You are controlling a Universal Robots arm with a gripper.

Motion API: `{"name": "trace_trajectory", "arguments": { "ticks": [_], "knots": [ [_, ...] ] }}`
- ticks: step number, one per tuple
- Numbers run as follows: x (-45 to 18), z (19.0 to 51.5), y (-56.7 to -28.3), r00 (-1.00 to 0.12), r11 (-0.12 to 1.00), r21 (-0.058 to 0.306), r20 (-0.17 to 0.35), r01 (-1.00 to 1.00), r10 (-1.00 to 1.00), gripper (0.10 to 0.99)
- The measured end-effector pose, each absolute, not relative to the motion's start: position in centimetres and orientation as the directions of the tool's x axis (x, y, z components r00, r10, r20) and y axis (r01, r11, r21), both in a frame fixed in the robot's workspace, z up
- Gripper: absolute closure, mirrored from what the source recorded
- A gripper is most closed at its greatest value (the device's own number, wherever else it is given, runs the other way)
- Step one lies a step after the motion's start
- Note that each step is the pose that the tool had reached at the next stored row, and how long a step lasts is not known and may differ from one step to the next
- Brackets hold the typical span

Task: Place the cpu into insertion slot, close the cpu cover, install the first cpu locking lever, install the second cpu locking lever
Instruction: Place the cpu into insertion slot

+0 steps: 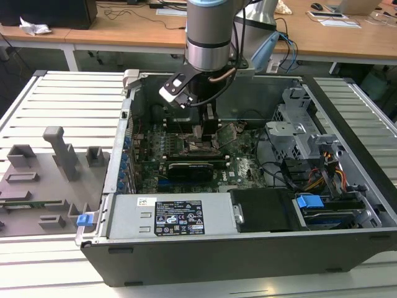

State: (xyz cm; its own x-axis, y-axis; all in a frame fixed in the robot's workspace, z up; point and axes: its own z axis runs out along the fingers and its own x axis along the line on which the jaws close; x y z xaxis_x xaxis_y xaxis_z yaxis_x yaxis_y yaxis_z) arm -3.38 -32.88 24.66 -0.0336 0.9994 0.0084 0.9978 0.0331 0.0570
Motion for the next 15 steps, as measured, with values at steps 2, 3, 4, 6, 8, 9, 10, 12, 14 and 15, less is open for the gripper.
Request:
{"name": "trace_trajectory", "arguments": {
  "ticks": [2,3,4,6,8,9,10,12,14,15],
  "knots": [
    [-3.4,24.5,-32.8,-0.033,0.033,0.056,0.008,0.998,0.999,0.545],
    [-3.5,24.4,-32.8,-0.033,0.033,0.056,0.008,0.998,0.999,0.545],
    [-3.5,24.4,-32.8,-0.034,0.033,0.056,0.008,0.998,0.999,0.545],
    [-3.5,24.2,-32.8,-0.033,0.033,0.056,0.008,0.998,0.999,0.545],
    [-3.6,23.9,-32.8,-0.033,0.033,0.056,0.008,0.998,0.999,0.545],
    [-3.6,23.8,-32.7,-0.034,0.033,0.056,0.008,0.998,0.999,0.545],
    [-3.6,23.7,-32.7,-0.033,0.033,0.056,0.008,0.998,0.999,0.545],
    [-3.6,23.4,-32.6,-0.034,0.033,0.056,0.008,0.998,0.999,0.545],
    [-3.7,22.9,-32.4,-0.025,0.024,0.056,0.008,0.998,1.0,0.545],
    [-3.8,22.7,-32.4,-0.014,0.013,0.056,0.008,0.998,1.0,0.545]
  ]
}}
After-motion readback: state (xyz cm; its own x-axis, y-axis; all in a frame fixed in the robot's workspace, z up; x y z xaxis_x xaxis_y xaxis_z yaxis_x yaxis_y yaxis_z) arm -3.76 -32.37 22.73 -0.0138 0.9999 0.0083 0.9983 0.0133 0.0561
